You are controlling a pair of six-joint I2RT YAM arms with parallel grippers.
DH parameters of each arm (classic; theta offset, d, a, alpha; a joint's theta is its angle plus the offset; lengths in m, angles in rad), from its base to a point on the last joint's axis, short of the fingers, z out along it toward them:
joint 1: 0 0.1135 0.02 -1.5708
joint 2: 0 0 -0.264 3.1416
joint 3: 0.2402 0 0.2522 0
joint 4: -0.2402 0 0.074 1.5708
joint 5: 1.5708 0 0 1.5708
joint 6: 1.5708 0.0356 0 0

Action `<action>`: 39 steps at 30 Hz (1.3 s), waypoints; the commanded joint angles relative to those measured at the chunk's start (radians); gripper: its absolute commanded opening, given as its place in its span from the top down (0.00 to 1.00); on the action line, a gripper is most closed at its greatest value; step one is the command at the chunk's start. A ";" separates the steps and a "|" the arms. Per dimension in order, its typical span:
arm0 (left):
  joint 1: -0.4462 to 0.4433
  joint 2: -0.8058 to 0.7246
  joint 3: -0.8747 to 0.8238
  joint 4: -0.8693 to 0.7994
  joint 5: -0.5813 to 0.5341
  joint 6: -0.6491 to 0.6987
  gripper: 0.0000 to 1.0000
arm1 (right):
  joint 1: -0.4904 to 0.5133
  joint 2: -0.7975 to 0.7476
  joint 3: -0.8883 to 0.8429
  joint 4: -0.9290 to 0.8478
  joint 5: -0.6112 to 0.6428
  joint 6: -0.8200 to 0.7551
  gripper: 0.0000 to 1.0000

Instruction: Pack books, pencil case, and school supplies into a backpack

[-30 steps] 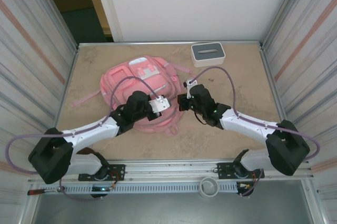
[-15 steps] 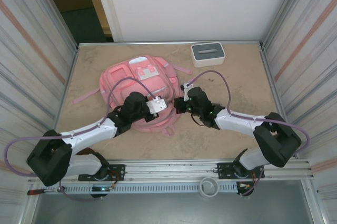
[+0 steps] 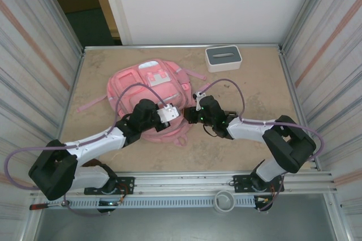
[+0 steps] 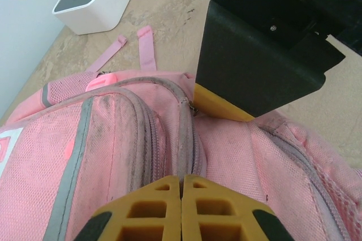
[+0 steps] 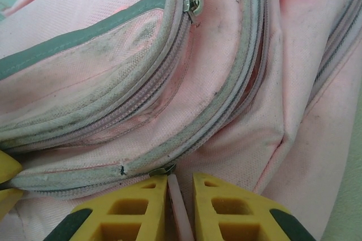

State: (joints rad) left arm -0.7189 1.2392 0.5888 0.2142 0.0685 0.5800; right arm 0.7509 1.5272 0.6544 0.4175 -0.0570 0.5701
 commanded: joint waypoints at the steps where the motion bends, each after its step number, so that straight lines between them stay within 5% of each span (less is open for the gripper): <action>1: 0.015 -0.047 -0.003 0.046 -0.020 -0.005 1.00 | -0.007 0.014 -0.022 -0.011 0.030 0.025 0.86; 6: 0.033 -0.075 -0.025 0.045 -0.019 -0.003 1.00 | -0.018 -0.026 -0.019 -0.058 0.064 0.000 1.00; 14: 0.155 -0.216 -0.106 0.065 0.079 -0.064 1.00 | -0.097 -0.101 -0.001 -0.166 0.117 0.000 1.00; 20: 0.210 -0.201 -0.092 0.022 0.091 -0.089 1.00 | -0.055 -0.162 0.036 -0.148 0.057 -0.012 1.00; 26: 0.152 -0.193 -0.056 -0.019 0.134 -0.037 0.84 | 0.019 -0.255 0.045 -0.146 0.075 -0.043 1.00; 28: 0.117 -0.201 -0.036 -0.049 0.123 -0.026 0.65 | 0.045 -0.276 0.049 -0.145 0.078 -0.048 1.00; 33: 0.002 -0.222 -0.004 -0.065 0.065 0.022 0.46 | 0.099 -0.294 0.064 -0.122 0.075 -0.054 1.00; 39: -0.028 -0.170 0.018 -0.073 0.022 0.047 0.44 | 0.152 -0.288 0.091 -0.101 0.062 -0.070 1.00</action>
State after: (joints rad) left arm -0.7460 1.0485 0.5797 0.1490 0.1371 0.5972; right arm 0.8791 1.2724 0.6849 0.2501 0.0067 0.5365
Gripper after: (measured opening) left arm 0.564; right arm 0.058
